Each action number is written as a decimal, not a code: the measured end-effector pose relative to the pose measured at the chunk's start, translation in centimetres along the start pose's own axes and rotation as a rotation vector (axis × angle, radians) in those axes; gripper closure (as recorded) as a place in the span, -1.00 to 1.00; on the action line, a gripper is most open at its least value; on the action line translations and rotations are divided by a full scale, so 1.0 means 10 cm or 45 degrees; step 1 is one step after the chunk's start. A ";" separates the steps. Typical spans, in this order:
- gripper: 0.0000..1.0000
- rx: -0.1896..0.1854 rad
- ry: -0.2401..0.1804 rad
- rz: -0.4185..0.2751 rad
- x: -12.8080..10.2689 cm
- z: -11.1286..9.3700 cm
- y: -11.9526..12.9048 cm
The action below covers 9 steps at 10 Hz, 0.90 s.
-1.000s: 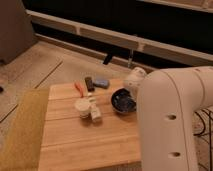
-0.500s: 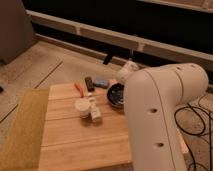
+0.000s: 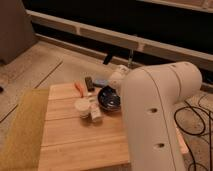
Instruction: Drag the ceramic bowl in a circle
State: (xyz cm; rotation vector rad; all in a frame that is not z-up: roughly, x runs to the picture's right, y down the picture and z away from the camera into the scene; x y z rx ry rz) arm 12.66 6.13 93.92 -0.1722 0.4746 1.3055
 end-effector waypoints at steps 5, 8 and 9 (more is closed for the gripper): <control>1.00 0.111 0.007 -0.029 0.43 -0.11 -0.30; 1.00 0.243 0.027 0.083 0.37 -0.08 -0.84; 1.00 0.264 0.030 0.113 0.30 -0.06 -0.94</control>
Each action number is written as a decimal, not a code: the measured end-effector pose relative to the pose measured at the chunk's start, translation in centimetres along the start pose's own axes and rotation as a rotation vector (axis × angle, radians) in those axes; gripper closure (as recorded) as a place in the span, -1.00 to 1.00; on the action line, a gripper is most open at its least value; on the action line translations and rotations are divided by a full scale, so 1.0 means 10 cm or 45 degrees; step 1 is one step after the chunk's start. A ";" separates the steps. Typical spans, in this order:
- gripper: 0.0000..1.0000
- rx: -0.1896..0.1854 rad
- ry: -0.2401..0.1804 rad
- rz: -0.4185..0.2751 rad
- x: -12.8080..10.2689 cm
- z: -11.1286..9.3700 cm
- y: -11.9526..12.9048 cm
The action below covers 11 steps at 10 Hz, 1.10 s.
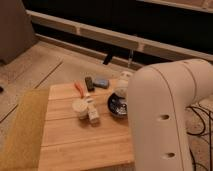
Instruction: Drag the ceramic bowl in a circle
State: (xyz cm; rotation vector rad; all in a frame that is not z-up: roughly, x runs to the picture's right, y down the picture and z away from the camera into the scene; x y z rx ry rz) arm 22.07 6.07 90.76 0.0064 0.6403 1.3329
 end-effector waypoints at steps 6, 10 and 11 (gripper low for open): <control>1.00 -0.112 -0.064 0.015 -0.97 0.03 0.35; 1.00 -0.303 -0.018 -0.014 -0.55 -0.06 0.79; 1.00 -0.337 -0.009 -0.033 -0.42 -0.08 0.89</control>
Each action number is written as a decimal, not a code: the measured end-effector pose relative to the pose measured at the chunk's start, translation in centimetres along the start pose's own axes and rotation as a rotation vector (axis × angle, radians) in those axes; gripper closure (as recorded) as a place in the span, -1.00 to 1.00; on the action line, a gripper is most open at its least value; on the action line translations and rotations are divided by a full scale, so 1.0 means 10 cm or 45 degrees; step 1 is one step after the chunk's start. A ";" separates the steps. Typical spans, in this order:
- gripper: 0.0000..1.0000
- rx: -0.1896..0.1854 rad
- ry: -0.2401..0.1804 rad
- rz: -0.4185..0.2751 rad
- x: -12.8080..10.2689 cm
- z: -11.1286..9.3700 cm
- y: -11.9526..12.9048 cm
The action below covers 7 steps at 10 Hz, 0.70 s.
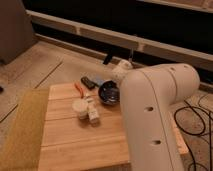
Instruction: Drag the ceramic bowl in a circle
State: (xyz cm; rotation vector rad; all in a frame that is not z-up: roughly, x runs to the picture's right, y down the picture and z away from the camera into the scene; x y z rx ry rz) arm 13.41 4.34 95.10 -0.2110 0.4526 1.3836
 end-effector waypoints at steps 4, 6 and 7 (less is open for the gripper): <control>1.00 0.026 0.032 -0.092 0.59 -0.03 -0.09; 1.00 0.102 0.025 -0.080 0.71 -0.09 -0.39; 1.00 0.152 0.014 -0.061 0.72 -0.13 -0.57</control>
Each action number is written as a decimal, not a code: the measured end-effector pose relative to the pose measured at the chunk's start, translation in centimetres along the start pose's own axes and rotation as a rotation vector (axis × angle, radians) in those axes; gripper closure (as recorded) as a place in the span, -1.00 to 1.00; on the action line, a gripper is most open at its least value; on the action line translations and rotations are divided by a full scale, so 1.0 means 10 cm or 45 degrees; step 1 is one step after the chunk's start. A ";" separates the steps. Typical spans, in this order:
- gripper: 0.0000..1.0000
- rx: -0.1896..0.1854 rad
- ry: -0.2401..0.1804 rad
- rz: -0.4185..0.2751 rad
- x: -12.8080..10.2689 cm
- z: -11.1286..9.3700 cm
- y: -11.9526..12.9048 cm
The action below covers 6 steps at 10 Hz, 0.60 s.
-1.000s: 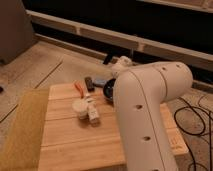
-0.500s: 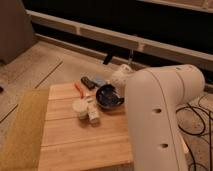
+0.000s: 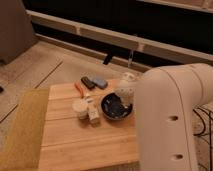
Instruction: Drag the ceramic bowl in a circle
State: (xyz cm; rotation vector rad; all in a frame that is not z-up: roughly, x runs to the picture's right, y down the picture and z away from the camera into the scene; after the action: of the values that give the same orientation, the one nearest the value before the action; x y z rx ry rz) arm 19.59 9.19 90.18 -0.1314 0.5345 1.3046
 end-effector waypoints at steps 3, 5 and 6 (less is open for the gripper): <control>1.00 0.139 -0.010 0.040 -0.11 -0.01 -0.33; 1.00 0.229 -0.012 0.067 -0.38 0.01 -0.42; 1.00 0.258 -0.014 0.075 -0.50 0.02 -0.43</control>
State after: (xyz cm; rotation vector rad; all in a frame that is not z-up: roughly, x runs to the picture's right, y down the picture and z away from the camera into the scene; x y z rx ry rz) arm 22.86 3.68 91.74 0.0597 0.6621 1.2999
